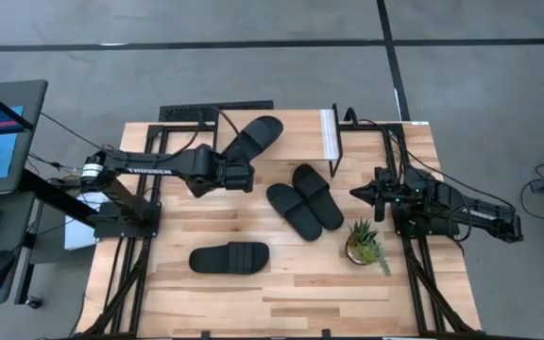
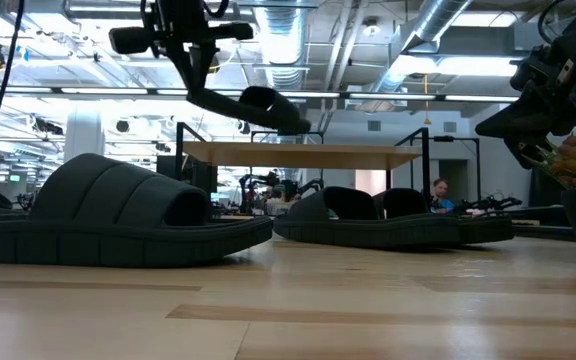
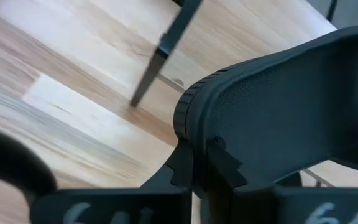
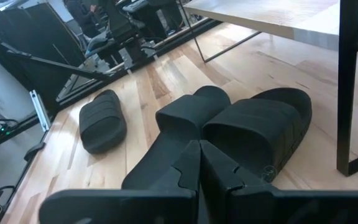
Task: Pick and place slides into the shelf
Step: Put the black slipper on the shelf
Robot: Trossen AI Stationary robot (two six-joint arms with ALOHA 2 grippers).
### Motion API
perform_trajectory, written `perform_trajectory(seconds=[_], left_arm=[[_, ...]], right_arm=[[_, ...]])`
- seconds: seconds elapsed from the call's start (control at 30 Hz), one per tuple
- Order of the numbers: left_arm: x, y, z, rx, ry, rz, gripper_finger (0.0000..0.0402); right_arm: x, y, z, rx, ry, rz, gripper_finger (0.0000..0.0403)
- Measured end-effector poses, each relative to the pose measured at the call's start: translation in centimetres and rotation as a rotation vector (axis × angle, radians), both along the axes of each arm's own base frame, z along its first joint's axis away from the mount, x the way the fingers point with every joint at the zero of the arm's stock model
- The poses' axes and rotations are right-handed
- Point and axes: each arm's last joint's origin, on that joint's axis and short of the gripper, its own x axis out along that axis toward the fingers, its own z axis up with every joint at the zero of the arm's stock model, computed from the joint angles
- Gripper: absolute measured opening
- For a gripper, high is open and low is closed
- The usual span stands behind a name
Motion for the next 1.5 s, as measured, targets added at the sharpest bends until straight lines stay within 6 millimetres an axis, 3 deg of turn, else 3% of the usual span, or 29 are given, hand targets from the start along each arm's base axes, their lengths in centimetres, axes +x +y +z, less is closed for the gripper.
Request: perform_trajectory(seconds=[0.47,1.5], left_arm=[[-0.7,3.0,0.0,0.028,0.034,0.102,0.0001],[-1.1,6.2,0.1,0.042,0.004,0.215,0.0000]], right_arm=[[0.0,0.0,0.0,0.001,0.001,0.000,0.0000],[0.0,0.0,0.0,0.002,0.001,0.001,0.0000]])
